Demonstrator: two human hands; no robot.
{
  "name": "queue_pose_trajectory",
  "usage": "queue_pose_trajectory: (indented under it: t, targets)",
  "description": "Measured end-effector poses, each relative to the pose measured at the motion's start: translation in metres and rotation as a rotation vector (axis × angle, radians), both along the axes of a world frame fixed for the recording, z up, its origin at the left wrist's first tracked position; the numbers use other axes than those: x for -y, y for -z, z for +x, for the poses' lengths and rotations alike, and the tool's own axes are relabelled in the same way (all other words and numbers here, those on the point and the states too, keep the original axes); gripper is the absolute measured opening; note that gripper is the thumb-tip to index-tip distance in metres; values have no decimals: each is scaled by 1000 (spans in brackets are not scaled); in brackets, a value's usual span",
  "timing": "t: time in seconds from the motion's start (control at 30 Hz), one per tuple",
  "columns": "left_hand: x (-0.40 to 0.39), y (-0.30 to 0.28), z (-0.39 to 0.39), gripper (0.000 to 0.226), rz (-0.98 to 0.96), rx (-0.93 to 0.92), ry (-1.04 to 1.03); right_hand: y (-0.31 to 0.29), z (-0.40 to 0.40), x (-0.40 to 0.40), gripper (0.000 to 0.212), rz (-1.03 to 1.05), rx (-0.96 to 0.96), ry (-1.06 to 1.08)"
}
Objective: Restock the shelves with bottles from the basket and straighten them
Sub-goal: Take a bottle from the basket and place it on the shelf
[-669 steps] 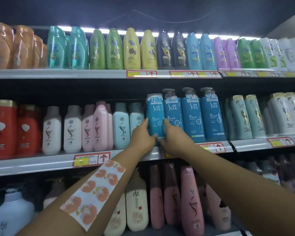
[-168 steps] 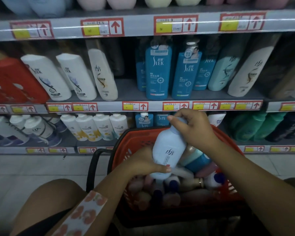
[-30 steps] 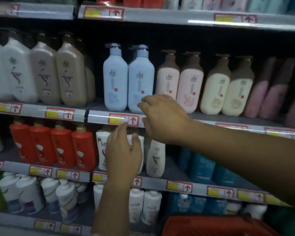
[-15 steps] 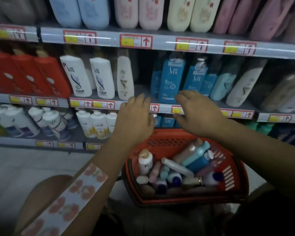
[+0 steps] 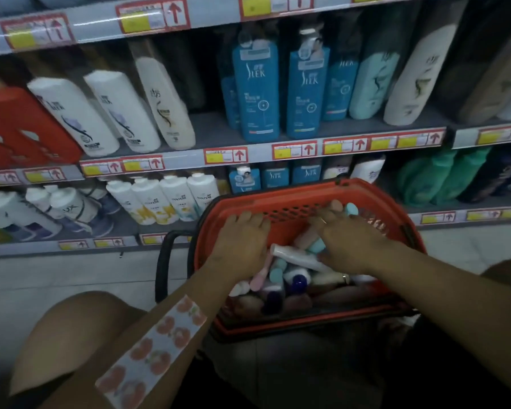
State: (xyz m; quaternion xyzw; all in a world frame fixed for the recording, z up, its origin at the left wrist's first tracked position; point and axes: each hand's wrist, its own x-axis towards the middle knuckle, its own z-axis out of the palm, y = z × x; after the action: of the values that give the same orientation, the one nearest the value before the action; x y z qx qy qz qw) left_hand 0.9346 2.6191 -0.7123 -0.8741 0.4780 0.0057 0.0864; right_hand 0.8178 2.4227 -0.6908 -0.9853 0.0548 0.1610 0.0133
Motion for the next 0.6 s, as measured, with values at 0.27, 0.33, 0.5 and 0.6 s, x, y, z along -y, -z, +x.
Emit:
queue_pose_trajectory:
  t: [0.27, 0.33, 0.5, 0.6]
  targets:
    - [37, 66, 13, 43, 231, -134, 5, 39, -10, 20, 56, 9, -134, 11]
    - [43, 79, 15, 45, 258, -168, 4, 43, -10, 27, 53, 21, -154, 0]
    - [49, 119, 22, 59, 252, -285, -41, 54, -8, 41, 50, 79, -175, -23]
    - [54, 125, 25, 57, 184, -396, -101, 61, -7, 48, 45, 122, -190, -18]
